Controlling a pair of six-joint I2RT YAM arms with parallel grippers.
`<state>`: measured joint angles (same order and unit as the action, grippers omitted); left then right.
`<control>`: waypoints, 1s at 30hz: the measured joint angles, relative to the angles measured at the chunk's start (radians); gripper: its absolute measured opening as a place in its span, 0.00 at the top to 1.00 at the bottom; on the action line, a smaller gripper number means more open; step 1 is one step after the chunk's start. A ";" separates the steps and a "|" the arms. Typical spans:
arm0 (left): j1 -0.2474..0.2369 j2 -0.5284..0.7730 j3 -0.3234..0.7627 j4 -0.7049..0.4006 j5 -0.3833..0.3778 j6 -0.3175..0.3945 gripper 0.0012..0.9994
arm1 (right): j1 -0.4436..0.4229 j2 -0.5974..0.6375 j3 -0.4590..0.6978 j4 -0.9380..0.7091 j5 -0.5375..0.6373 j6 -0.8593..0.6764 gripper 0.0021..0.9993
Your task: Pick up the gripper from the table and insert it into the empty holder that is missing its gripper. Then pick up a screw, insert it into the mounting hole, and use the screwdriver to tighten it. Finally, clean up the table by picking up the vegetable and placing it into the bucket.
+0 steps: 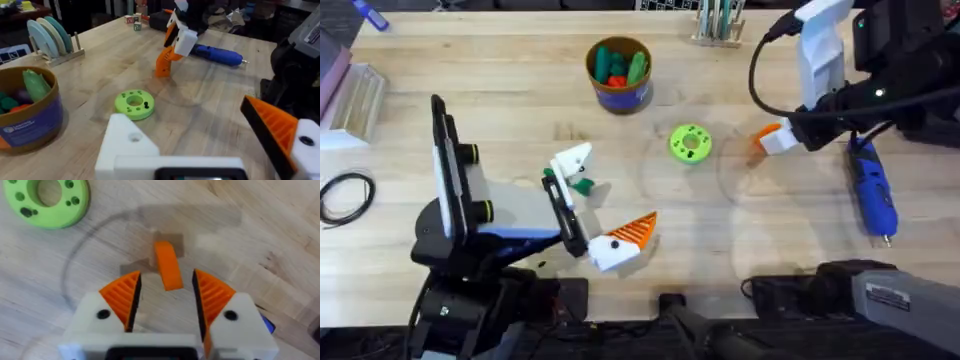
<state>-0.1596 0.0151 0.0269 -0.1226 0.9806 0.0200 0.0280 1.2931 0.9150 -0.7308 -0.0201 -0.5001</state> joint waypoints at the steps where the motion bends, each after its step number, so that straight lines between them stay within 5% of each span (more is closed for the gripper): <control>1: 0.000 0.000 0.000 0.000 0.000 0.000 0.01 | 0.000 0.006 0.000 0.002 0.004 -0.002 0.36; 7: 0.000 0.000 0.000 0.000 0.000 0.000 0.01 | 0.007 0.044 0.000 0.029 0.016 -0.004 0.60; 12: 0.000 0.000 0.000 0.000 0.000 0.000 0.01 | 0.011 0.041 0.000 0.034 0.019 -0.003 0.98; 17: 0.000 0.000 0.000 0.000 0.000 0.000 0.01 | 0.018 -0.018 0.001 0.014 0.020 0.009 0.99; 22: 0.000 0.000 0.000 0.000 0.000 0.000 0.01 | 0.013 -0.206 0.014 0.000 -0.034 0.105 0.99; 30: 0.000 0.000 0.000 0.000 0.001 0.000 0.01 | -0.048 -0.345 -0.075 0.187 -0.518 0.322 0.99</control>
<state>-0.1596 0.0147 0.0269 -0.1226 0.9813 0.0200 -0.0204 0.9482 0.8400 -0.5435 -0.5382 -0.1785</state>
